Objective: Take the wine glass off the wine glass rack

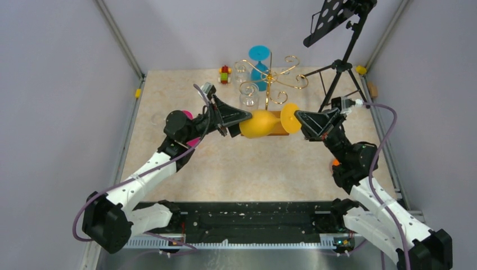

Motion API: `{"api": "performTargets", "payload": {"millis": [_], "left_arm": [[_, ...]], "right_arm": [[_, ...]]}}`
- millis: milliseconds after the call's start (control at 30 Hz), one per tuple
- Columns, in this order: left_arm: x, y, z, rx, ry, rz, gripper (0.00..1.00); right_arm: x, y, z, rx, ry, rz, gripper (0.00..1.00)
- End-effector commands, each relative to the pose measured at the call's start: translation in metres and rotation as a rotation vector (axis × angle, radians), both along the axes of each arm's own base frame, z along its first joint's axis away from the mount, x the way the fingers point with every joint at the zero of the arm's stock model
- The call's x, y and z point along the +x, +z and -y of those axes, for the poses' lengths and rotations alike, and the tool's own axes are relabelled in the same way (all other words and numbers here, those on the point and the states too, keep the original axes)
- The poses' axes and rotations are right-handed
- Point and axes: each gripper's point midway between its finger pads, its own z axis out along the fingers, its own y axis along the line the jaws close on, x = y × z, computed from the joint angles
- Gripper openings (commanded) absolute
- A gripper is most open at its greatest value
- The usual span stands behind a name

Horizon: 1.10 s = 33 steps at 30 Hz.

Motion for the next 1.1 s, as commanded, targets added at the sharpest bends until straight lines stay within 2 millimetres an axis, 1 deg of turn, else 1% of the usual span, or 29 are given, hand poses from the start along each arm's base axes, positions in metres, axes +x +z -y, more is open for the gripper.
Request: {"api": "performTargets", "payload": {"millis": [0,200,367,500,633,667,700,733,767,800,900,933,1000,1067], "left_arm": [[-0.026,0.043,-0.009,-0.102,-0.052,0.174,0.67],[-0.044,0.062,-0.019,-0.131,-0.047,0.271,0.52],[-0.060,0.085,-0.029,-0.198,-0.042,0.396,0.32],[-0.067,0.093,-0.031,-0.205,-0.053,0.450,0.18],[-0.070,0.098,-0.035,-0.225,-0.035,0.484,0.00],[-0.071,0.099,-0.036,-0.229,-0.030,0.494,0.00],[-0.073,0.100,-0.037,-0.235,-0.027,0.508,0.00],[-0.074,0.102,-0.038,-0.239,-0.021,0.522,0.00],[-0.075,0.103,-0.038,-0.240,-0.016,0.531,0.00],[-0.076,0.105,-0.039,-0.240,-0.013,0.545,0.00],[-0.074,0.107,-0.038,-0.211,0.005,0.569,0.00],[-0.073,0.106,-0.038,-0.192,0.017,0.578,0.00],[-0.067,0.105,-0.036,-0.132,0.059,0.614,0.00],[-0.059,0.101,-0.036,-0.043,0.110,0.638,0.00]], "right_arm": [[-0.006,0.012,0.009,0.087,-0.033,0.066,0.00],[0.000,0.005,0.009,0.082,-0.050,0.043,0.00],[0.011,-0.009,0.004,0.070,-0.042,-0.010,0.00],[0.017,-0.017,0.001,0.068,-0.035,-0.036,0.00],[0.019,-0.022,0.001,0.062,-0.043,-0.046,0.00],[0.018,-0.022,0.001,0.066,-0.043,-0.040,0.02],[0.017,-0.021,0.003,0.078,-0.047,-0.028,0.08],[0.015,-0.020,0.005,0.092,-0.046,-0.018,0.15],[0.013,-0.018,0.008,0.110,-0.046,-0.010,0.24],[0.011,-0.017,0.010,0.123,-0.047,-0.001,0.36],[0.012,-0.021,0.011,0.123,-0.061,-0.002,0.62],[0.013,-0.024,0.011,0.112,-0.073,-0.009,0.67],[0.016,-0.031,0.011,0.071,-0.110,-0.025,0.73],[0.023,-0.044,0.009,0.003,-0.154,-0.069,0.77]]}}
